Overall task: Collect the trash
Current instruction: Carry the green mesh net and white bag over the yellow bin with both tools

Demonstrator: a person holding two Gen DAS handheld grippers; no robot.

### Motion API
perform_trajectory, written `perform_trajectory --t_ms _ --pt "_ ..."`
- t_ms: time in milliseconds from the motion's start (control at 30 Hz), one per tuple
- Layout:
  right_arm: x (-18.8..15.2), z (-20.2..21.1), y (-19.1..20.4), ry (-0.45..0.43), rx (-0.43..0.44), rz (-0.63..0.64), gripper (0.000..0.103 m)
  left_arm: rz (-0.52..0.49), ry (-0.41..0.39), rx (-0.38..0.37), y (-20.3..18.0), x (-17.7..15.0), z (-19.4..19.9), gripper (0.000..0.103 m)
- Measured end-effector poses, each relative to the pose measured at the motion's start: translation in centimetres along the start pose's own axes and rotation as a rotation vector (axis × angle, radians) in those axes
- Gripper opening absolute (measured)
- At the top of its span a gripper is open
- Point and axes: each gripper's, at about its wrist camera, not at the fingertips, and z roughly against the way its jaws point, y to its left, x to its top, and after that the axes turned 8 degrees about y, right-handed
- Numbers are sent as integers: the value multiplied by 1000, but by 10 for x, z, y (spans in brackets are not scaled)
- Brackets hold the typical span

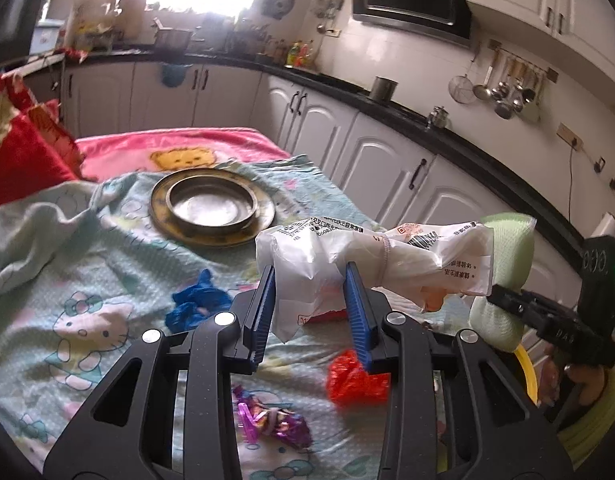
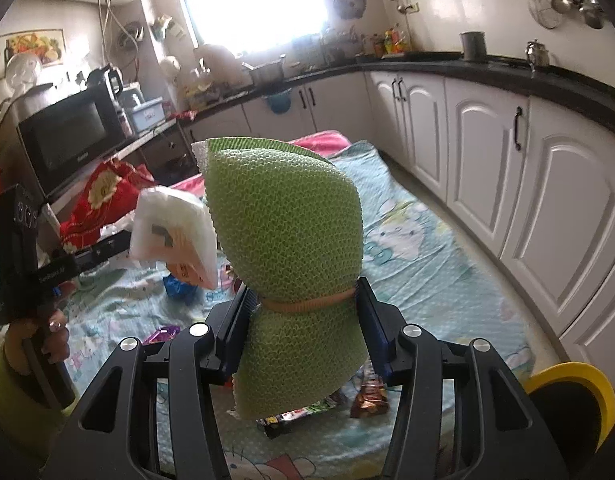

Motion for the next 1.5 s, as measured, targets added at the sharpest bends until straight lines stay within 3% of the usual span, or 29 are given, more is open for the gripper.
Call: perform_trajectory --t_ms 900,1500 --pt "-53 104 -93 -109 -148 -200 48 -275 92 -70 -148 -32 -55 27" --pt "-105 139 -146 -116 -222 -322 48 -447 160 -87 -228 -72 -92 27"
